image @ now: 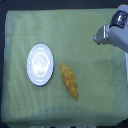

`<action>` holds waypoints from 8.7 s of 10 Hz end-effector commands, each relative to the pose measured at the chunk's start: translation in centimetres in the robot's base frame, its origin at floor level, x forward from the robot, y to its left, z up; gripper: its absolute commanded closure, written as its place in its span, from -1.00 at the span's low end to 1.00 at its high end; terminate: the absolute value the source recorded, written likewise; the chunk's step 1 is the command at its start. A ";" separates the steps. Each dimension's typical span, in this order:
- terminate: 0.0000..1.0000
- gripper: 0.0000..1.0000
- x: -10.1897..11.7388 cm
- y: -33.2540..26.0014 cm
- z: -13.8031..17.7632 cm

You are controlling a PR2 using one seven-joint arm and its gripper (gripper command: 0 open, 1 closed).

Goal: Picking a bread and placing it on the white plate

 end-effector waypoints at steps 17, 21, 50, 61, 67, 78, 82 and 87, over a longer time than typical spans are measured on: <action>-1.00 -1.00 -4.3 20.1 -10.6; -1.00 -1.00 -5.9 23.2 -12.6; -1.00 1.00 -8.6 21.1 -16.3; -1.00 1.00 -6.2 19.9 -16.0; -1.00 1.00 -4.2 19.6 -15.5; -1.00 1.00 3.7 34.3 -6.1; -1.00 1.00 0.1 40.3 -8.1; -1.00 1.00 -1.8 42.1 -9.0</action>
